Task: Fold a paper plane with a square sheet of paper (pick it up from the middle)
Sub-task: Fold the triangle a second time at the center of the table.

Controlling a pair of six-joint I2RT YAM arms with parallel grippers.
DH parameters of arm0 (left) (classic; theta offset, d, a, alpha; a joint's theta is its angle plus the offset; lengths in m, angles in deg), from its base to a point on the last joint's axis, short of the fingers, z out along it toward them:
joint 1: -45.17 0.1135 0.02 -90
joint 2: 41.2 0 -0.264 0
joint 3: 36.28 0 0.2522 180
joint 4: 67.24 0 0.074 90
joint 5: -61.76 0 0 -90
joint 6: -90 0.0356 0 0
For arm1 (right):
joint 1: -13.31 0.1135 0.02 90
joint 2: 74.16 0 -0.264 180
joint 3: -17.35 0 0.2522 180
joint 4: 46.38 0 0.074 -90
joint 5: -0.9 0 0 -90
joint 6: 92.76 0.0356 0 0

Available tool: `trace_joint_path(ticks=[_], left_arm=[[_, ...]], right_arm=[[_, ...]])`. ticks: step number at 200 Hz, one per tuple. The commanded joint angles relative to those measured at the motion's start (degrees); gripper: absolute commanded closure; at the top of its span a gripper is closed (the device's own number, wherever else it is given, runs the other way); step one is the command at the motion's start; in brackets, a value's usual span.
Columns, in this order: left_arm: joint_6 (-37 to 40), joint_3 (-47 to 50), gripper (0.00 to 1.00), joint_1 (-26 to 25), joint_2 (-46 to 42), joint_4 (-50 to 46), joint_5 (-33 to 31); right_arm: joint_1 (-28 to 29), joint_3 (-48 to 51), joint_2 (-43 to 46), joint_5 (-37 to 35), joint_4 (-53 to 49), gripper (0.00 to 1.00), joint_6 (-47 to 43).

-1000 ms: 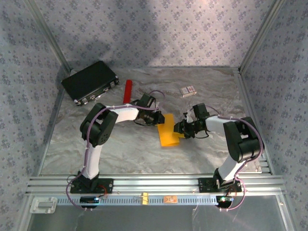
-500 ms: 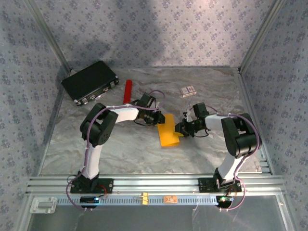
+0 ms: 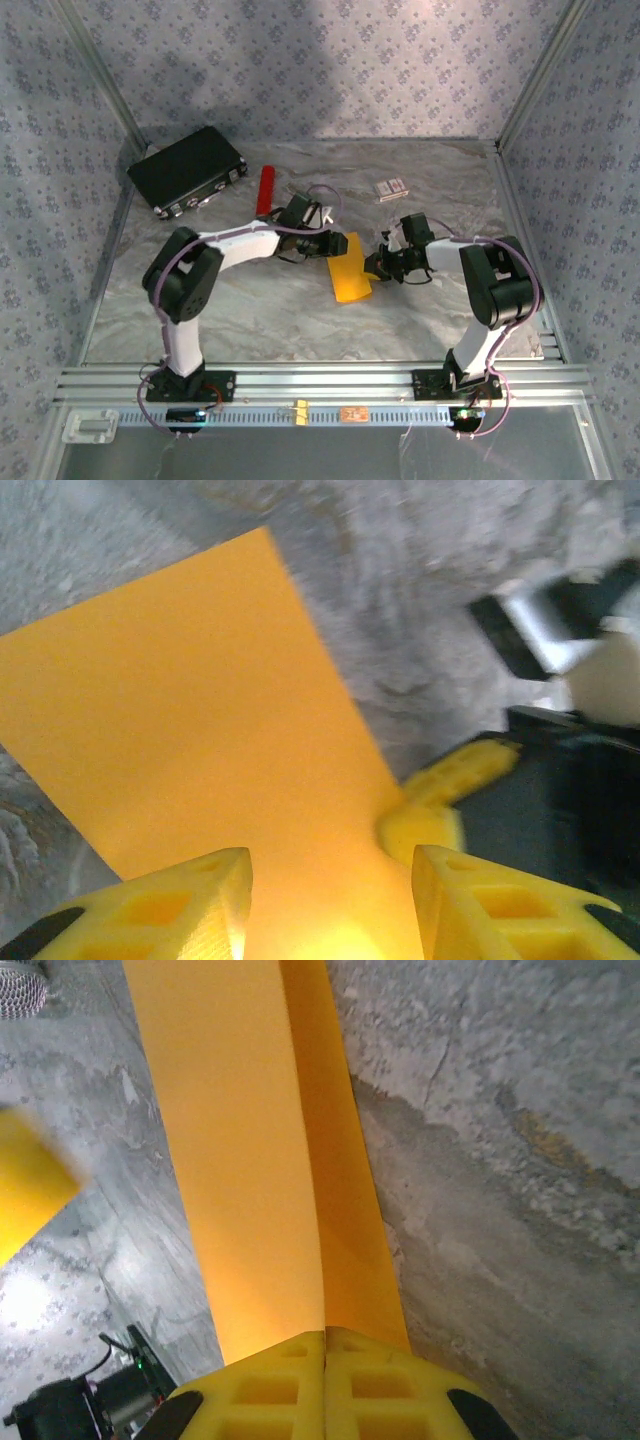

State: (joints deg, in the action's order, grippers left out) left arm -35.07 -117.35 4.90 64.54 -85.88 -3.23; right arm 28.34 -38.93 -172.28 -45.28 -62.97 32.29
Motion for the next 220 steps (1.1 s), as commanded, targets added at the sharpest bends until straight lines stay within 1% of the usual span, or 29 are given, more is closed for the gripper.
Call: trace_joint_path(ticks=[1, 34, 54, 76, 88, 122, 135, 146, 166, 220], left_arm=[[2.3, 3.5, 0.54, -2.1, -7.4, 3.2, -7.0], [1.6, 13.0, 0.56, -5.0, -14.1, 9.1, -16.2], [3.5, 17.6, 0.59, -8.5, -16.9, 12.9, -21.9], [6.5, 22.6, 0.61, -11.8, -18.4, 19.5, -25.8], [6.5, 24.6, 0.61, -12.7, -18.8, 22.3, -27.5], [6.4, 24.6, 0.62, -13.0, -18.2, 21.2, -25.7], [6.2, 24.1, 0.61, -13.1, -17.6, 20.1, -23.8], [6.6, 23.6, 0.59, -13.8, -16.9, 19.1, -23.8], [9.9, 22.7, 0.52, -16.2, -16.4, 17.9, -24.2], [18.4, 17.3, 0.49, -20.6, -13.6, 10.2, -27.4]], right_arm=[[0.9, 1.5, 2.5, -3.8, 3.5, 0.93, 5.7], [2.3, 3.2, 4.3, -6.9, 7.6, 0.94, 11.4], [3.0, 4.8, 5.2, -8.0, 10.5, 0.94, 15.0], [3.8, 5.2, 5.9, -8.5, 11.0, 0.94, 16.3], [4.1, 5.0, 5.9, -8.6, 10.7, 0.94, 16.2], [4.3, 5.0, 5.7, -8.7, 10.5, 0.94, 16.2], [4.4, 4.9, 5.9, -8.8, 10.4, 0.94, 16.4], [4.4, 4.8, 6.1, -8.8, 10.1, 0.94, 16.5], [4.6, 4.3, 6.2, -8.8, 9.3, 0.94, 16.3], [4.5, 4.0, 6.3, -7.7, 9.1, 0.91, 15.8]])
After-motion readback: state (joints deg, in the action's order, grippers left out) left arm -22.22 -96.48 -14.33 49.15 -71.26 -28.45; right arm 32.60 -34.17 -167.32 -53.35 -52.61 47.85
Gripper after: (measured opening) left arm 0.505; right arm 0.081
